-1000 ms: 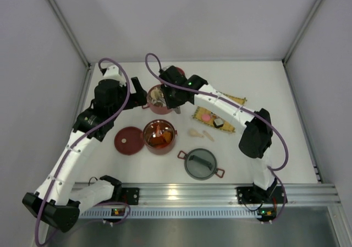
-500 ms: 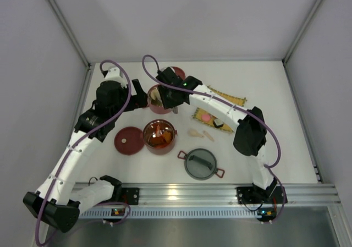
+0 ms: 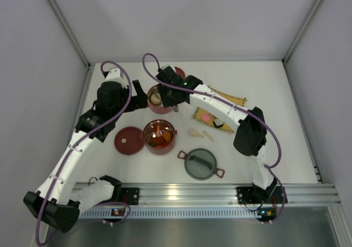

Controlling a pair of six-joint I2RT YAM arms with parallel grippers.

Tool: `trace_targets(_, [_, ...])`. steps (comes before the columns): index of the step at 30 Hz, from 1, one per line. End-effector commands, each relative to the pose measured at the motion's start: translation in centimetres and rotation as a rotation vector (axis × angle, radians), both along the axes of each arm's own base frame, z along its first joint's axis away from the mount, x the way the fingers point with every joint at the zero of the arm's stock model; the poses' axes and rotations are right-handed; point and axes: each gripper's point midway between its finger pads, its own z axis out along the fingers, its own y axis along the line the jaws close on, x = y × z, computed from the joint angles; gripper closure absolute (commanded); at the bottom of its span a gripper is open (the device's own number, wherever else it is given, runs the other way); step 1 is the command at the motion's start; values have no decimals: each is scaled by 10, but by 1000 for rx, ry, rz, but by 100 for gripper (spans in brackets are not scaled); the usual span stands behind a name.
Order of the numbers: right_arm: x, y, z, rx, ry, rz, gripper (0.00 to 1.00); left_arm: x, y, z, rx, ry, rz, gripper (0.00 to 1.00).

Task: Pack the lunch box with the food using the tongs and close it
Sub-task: Place the fake food in the packing box, then pick up the fake food from the plate.

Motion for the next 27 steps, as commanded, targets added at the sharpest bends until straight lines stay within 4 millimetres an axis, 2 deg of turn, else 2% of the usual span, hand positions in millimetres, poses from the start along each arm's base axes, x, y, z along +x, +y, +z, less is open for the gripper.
trace_targets(1, [3, 2, 57, 81, -116, -19, 55, 2, -1, 12, -24, -48, 3, 1])
trace_targets(4, [5, -14, 73, 75, -138, -49, 55, 2, -2, 12, -28, -47, 3, 1])
trace_targets(7, [7, -41, 91, 71, -173, -104, 55, 3, -3, 11, -29, -43, 1, 1])
trace_targets(10, [0, -83, 108, 57, -209, -180, 55, 3, -3, 10, -29, -41, -1, 1])
trace_targets(12, [-4, -106, 109, 36, -210, -224, 55, 3, -5, 10, -31, -39, -8, 1])
trace_targets(13, [-10, -121, 122, 51, -237, -251, 55, 4, -6, 8, -31, -34, -10, 1])
trace_targets(14, [-15, -134, 106, 16, -211, -267, 55, 4, -6, 9, -31, -34, -12, 1])
trace_targets(15, [-19, -142, 106, 19, -210, -283, 55, 4, -6, 9, -35, -34, -12, 1])
trace_targets(16, [-27, -154, 114, 33, -228, -301, 55, 4, -7, 8, -35, -31, -13, 1])
trace_targets(17, [-32, -165, 99, -1, -204, -315, 55, 5, -7, 8, -33, -32, -13, 1])
trace_targets(19, [-44, -184, 90, -17, -196, -349, 54, 5, -8, 8, -36, -29, -18, 1])
trace_targets(23, [-58, -214, 75, -41, -177, -412, 54, 5, -10, 6, -39, -22, -23, 1])
trace_targets(27, [-65, -234, 58, -55, -153, -454, 54, 5, -10, 6, -40, -21, -26, 1])
